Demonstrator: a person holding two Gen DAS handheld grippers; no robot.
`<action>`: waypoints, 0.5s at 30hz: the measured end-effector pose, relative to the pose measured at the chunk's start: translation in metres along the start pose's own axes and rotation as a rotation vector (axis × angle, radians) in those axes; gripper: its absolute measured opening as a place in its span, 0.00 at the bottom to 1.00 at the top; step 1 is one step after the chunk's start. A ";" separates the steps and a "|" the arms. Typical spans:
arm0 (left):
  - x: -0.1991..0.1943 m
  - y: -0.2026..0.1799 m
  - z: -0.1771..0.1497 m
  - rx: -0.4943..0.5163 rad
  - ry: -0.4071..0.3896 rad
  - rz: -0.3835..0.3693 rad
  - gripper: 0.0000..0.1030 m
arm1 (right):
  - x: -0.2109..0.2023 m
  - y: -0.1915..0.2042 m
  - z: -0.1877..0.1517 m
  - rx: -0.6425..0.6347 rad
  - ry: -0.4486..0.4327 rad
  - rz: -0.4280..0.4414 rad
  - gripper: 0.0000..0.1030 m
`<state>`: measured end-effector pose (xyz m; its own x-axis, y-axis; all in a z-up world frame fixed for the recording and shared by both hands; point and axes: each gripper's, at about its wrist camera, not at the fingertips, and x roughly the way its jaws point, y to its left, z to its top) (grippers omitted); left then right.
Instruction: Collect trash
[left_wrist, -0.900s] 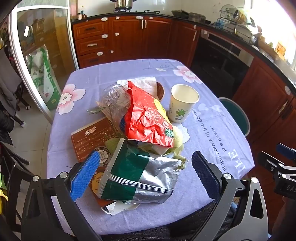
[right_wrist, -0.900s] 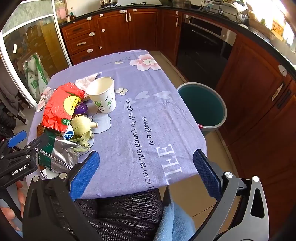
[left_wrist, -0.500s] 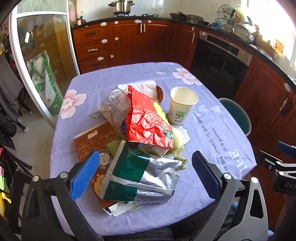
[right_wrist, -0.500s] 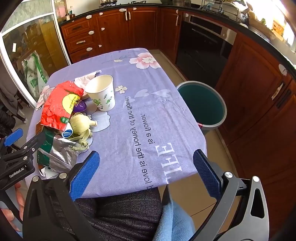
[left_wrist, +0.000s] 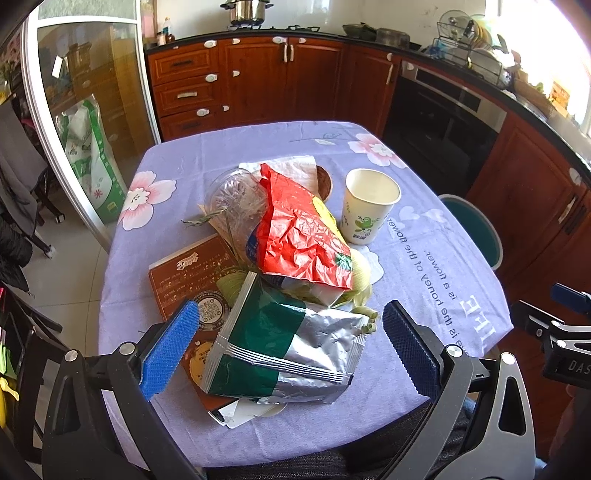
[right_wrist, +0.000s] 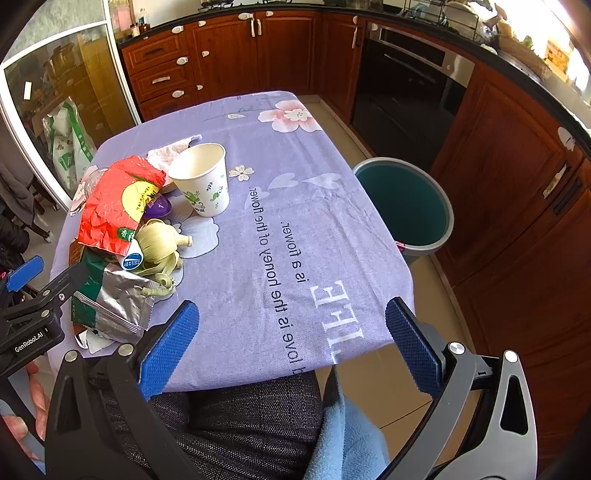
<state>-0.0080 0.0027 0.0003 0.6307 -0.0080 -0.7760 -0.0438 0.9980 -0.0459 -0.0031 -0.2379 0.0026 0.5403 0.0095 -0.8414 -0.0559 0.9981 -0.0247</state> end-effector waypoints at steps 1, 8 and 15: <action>0.000 0.000 0.000 0.001 0.001 0.000 0.97 | 0.000 0.000 0.000 -0.001 0.000 -0.001 0.94; 0.000 -0.004 -0.001 0.017 -0.002 0.001 0.97 | 0.000 -0.001 0.000 0.001 0.000 0.000 0.94; 0.000 -0.004 -0.001 0.017 -0.002 0.002 0.97 | 0.000 -0.001 0.000 -0.001 0.001 0.000 0.94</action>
<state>-0.0085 -0.0017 -0.0001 0.6319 -0.0055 -0.7750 -0.0321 0.9989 -0.0332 -0.0030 -0.2385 0.0024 0.5397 0.0090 -0.8418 -0.0563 0.9981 -0.0254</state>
